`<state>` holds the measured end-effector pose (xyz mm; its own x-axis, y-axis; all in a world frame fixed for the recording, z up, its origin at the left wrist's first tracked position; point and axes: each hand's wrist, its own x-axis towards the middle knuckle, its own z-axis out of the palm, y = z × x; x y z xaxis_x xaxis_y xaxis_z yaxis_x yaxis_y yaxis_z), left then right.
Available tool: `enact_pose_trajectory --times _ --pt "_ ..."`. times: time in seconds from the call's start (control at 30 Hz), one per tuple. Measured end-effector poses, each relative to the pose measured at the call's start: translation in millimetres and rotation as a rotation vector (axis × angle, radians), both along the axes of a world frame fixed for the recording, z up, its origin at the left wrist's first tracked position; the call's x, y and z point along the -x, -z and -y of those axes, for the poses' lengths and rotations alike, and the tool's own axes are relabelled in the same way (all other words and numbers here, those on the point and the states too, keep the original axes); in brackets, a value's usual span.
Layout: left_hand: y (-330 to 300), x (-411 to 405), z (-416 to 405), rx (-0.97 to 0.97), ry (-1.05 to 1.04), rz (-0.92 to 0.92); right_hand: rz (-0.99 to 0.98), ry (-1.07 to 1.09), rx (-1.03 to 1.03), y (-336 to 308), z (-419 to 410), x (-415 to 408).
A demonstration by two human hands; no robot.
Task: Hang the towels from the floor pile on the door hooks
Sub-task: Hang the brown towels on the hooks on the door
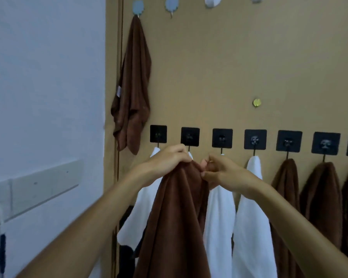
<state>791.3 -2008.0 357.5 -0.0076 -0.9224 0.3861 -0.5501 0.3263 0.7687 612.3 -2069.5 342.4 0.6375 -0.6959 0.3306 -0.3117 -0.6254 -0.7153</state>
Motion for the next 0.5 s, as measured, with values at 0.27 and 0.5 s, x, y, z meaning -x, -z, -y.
enact_pose_trajectory --times 0.27,0.5 --pt "-98 -29 37 0.299 -0.153 0.258 0.184 0.180 0.481 -94 49 -31" --pt "-175 -48 56 0.566 -0.288 0.535 0.236 0.256 0.732 -170 95 -56"
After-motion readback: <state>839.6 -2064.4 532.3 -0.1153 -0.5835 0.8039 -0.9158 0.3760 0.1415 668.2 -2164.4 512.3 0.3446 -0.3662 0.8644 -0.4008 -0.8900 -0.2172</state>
